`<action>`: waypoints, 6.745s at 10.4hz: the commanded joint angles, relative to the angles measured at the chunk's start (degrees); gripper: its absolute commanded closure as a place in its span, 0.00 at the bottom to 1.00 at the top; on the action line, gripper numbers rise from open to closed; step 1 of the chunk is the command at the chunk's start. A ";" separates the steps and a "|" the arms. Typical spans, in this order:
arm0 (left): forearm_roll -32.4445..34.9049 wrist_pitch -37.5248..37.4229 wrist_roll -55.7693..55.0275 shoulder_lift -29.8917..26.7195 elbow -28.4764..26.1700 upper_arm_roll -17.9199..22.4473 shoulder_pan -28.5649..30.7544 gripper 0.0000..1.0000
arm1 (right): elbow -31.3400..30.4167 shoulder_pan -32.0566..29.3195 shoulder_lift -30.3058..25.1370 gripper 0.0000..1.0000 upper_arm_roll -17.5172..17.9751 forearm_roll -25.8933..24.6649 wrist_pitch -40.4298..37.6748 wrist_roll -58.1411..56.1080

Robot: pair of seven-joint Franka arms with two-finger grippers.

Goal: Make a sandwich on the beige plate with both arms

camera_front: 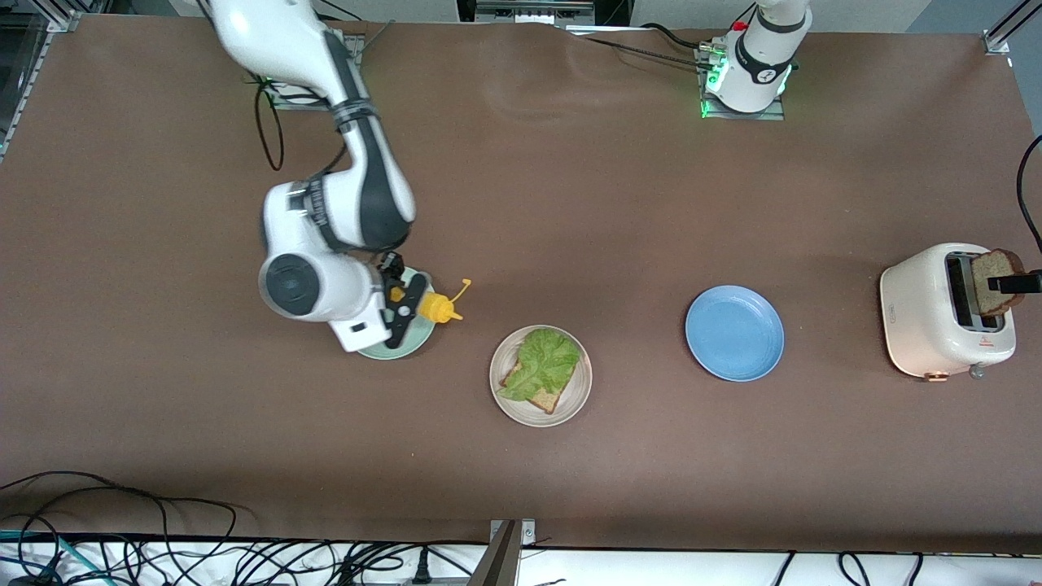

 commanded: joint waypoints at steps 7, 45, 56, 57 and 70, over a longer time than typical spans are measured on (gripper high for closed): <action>0.04 -0.33 1.07 1.13 -0.34 -0.21 1.13 1.00 | 19.59 14.08 23.53 1.00 -19.19 -10.14 -0.30 -1.84; -33.19 47.91 -54.04 17.46 1.33 -20.87 -38.68 1.00 | 13.53 -57.55 22.74 1.00 26.86 26.94 -21.11 -83.77; -25.75 40.48 -54.74 16.24 1.25 -18.31 -37.28 0.10 | 10.12 -57.29 15.13 0.00 22.13 19.40 -17.52 -84.74; -25.28 38.98 -54.74 16.33 0.90 -18.23 -37.28 0.07 | 6.88 -57.12 11.71 0.00 21.59 19.12 -14.63 -84.66; -4.97 8.13 -44.57 -3.08 1.68 -16.74 -22.71 0.00 | -19.97 -44.46 -36.14 0.00 29.13 -23.67 -2.72 18.13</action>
